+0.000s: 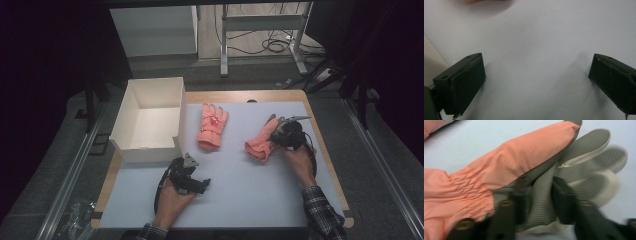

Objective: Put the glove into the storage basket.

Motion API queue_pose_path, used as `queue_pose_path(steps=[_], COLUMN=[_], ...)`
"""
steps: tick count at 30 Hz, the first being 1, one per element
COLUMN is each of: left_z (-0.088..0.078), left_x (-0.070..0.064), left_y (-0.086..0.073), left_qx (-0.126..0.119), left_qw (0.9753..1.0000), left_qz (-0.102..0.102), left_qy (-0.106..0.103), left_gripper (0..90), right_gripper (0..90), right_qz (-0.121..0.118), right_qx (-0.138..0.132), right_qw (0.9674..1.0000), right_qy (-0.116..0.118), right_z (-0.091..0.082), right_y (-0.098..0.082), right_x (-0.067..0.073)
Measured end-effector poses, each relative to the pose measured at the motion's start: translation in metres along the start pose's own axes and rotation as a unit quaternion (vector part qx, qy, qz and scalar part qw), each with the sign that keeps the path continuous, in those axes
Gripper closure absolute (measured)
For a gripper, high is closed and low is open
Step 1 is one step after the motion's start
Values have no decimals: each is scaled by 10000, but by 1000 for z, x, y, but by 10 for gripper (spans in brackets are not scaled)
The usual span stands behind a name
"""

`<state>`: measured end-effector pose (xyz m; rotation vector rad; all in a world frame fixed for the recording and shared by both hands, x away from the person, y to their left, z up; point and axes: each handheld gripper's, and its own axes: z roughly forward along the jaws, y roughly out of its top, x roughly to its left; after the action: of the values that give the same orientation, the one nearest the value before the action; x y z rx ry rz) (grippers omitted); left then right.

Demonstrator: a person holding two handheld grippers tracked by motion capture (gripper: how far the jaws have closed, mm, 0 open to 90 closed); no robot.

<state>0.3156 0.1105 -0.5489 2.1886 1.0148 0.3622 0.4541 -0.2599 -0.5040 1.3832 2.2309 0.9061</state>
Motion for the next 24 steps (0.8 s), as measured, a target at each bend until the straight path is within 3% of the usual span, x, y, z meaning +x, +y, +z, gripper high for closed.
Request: queue_pose_path(steps=[5, 15, 24], left_z=[0, 0, 0], left_x=[0, 0, 0], left_y=[0, 0, 0], left_qx=[0, -8, -19], left_qw=[10000, 10000, 10000], left_qz=[-1, -10, -27], left_qy=[0, 1, -1], left_gripper=[7, 7, 7], right_gripper=[842, 860, 861], right_qz=[105, 142, -49], right_qx=[-27, -204, -318], right_qw=[9999, 9989, 9967], right_qy=[63, 393, 747], right_z=[-1, -17, -35], right_y=[-1, 4, 10], right_x=[-2, -1, 4])
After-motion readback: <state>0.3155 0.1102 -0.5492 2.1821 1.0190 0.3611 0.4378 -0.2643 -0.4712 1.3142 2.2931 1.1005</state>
